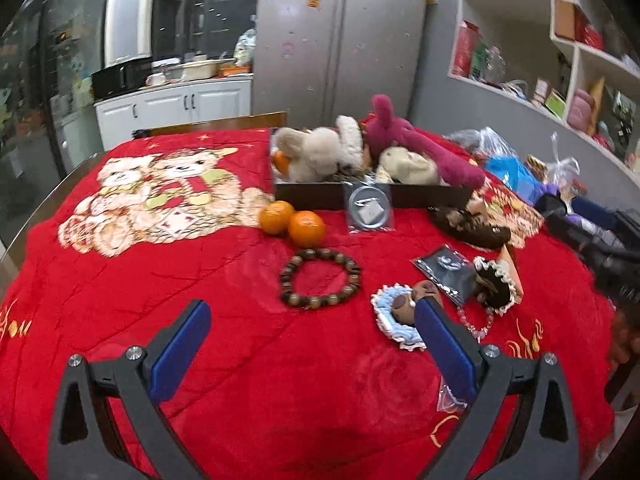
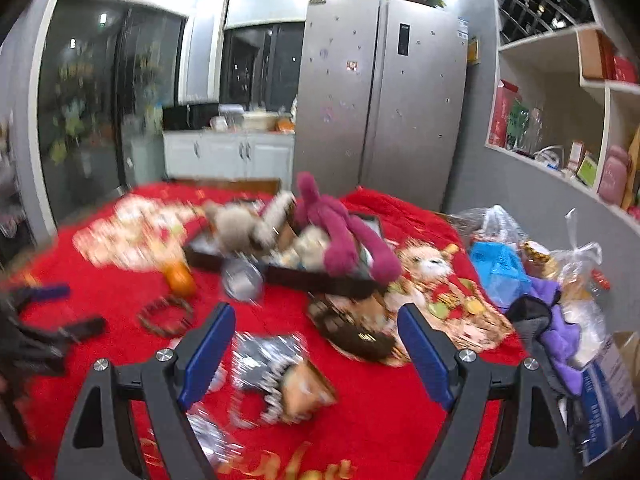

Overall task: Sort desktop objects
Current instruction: 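Grasp the brown triangular paper pouch with the right tool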

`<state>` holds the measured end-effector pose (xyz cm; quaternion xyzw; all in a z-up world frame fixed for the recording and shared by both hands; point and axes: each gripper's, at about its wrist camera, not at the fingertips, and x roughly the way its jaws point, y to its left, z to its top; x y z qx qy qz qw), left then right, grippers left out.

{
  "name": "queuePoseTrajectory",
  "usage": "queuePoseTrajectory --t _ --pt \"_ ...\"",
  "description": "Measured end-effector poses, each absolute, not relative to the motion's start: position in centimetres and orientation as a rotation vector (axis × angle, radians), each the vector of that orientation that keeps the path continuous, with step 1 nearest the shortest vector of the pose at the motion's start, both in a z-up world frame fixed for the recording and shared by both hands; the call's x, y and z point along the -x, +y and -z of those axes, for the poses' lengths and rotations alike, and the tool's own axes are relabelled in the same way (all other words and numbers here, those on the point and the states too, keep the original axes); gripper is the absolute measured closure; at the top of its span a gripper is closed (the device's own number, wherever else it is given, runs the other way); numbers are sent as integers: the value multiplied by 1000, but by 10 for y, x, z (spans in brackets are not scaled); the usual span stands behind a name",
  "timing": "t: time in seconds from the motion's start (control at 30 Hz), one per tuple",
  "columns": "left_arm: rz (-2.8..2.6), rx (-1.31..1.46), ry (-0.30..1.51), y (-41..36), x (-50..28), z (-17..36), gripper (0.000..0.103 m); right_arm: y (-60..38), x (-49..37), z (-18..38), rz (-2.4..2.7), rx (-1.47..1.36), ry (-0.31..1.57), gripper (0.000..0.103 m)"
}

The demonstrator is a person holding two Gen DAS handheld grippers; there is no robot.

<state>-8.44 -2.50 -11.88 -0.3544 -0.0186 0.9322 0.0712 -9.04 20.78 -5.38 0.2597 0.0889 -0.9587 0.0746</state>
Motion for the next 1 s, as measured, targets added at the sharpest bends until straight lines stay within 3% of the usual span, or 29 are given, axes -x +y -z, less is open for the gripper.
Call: queuePoseTrajectory --t 0.23,0.73,1.0 --pt "-2759 1119 5 -6 97 135 1 211 106 97 2805 -910 301 18" --pt "-2743 1275 -35 -20 146 167 1 239 137 135 2733 -1127 0 18" --pt "-2733 1406 -84 -26 176 185 2 233 149 151 2705 -1219 6 18"
